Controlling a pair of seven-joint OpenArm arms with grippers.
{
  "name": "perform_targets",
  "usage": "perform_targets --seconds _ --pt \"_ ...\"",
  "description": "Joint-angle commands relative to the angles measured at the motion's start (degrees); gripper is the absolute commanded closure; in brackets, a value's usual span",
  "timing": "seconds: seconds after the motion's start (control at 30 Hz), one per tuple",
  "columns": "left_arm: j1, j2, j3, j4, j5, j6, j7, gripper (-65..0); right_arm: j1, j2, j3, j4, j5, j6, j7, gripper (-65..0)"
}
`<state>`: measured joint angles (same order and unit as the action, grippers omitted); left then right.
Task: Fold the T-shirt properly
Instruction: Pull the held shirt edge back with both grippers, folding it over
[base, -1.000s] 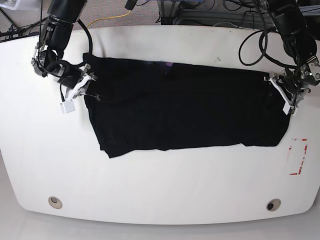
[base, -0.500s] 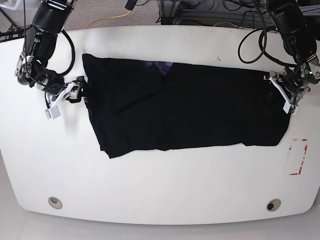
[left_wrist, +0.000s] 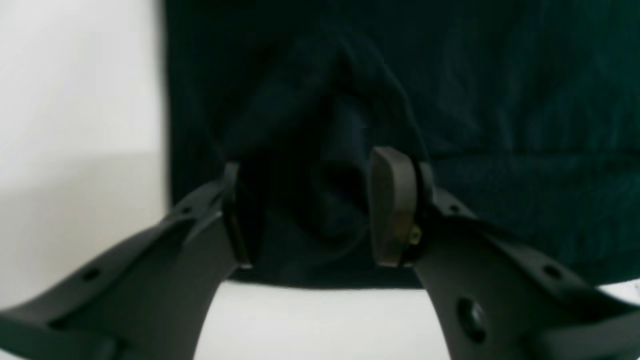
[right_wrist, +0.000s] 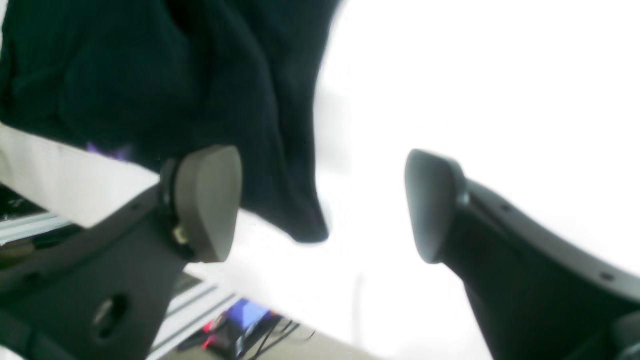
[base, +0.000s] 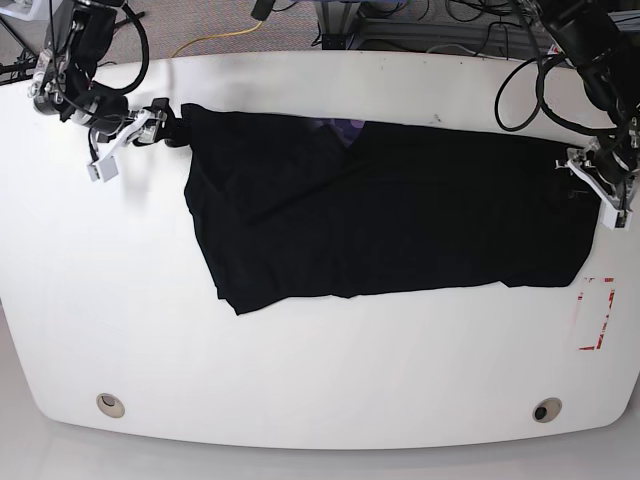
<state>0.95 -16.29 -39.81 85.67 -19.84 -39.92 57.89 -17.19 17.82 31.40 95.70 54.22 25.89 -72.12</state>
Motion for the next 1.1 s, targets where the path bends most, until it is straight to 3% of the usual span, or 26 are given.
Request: perform_targets --seconds 0.0,0.17,0.37,0.43,0.57,0.77,1.07 --pt "-0.6 -0.9 -0.9 3.9 -2.6 -0.1 0.4 -29.0 -0.4 -1.0 0.1 1.3 1.3 0.3 1.0 -48.8" --pt "-0.5 -0.8 -3.0 7.5 -4.2 -0.1 0.9 -29.0 -1.2 -2.7 -3.3 4.4 -2.0 0.2 1.2 -48.8" --pt "-0.5 -1.3 -5.1 8.1 -3.8 -0.1 -0.6 -29.2 -0.9 -6.4 -4.4 6.1 -11.0 0.5 1.2 -47.7" --pt "-0.2 -1.8 -5.1 8.0 -3.4 -0.1 -2.4 -29.2 -0.8 -7.1 -4.4 6.1 -12.8 0.5 1.5 -43.4" --pt "1.5 -2.7 -3.1 7.9 2.3 -0.1 -6.5 -29.6 -0.7 -7.7 -4.5 5.5 -14.9 0.5 3.1 -24.7" --pt "1.9 -2.4 0.9 7.7 10.7 -0.1 -10.3 -37.9 0.0 -7.7 -4.5 5.5 -15.7 0.6 3.1 -2.1" --pt "1.7 -1.4 0.6 0.4 15.0 -0.1 -12.0 -38.1 0.1 -7.7 -4.5 5.5 -15.8 0.5 3.1 0.0"
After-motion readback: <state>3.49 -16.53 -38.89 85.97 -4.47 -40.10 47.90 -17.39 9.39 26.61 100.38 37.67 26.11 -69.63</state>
